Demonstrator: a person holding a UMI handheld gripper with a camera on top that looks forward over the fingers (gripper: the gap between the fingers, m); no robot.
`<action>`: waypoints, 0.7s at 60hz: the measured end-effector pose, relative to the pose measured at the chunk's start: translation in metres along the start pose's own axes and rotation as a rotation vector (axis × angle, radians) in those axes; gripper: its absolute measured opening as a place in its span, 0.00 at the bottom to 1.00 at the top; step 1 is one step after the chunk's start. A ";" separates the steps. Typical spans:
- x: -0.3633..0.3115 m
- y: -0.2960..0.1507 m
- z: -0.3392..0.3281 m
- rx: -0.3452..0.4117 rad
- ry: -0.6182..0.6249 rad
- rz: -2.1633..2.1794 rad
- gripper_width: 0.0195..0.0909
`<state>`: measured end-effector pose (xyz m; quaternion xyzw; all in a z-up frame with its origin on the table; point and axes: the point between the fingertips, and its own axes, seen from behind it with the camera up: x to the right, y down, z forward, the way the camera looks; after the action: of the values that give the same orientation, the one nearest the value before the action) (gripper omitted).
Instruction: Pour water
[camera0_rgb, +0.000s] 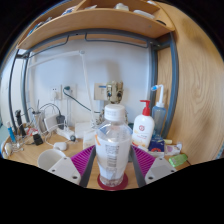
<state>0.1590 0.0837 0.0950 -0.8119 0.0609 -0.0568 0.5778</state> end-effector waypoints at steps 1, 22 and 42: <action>-0.002 0.002 -0.001 -0.006 -0.005 0.000 0.73; -0.013 0.048 -0.095 -0.233 -0.088 -0.017 0.85; -0.007 0.018 -0.184 -0.333 -0.133 -0.054 0.84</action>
<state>0.1212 -0.0929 0.1374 -0.8997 0.0092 -0.0076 0.4363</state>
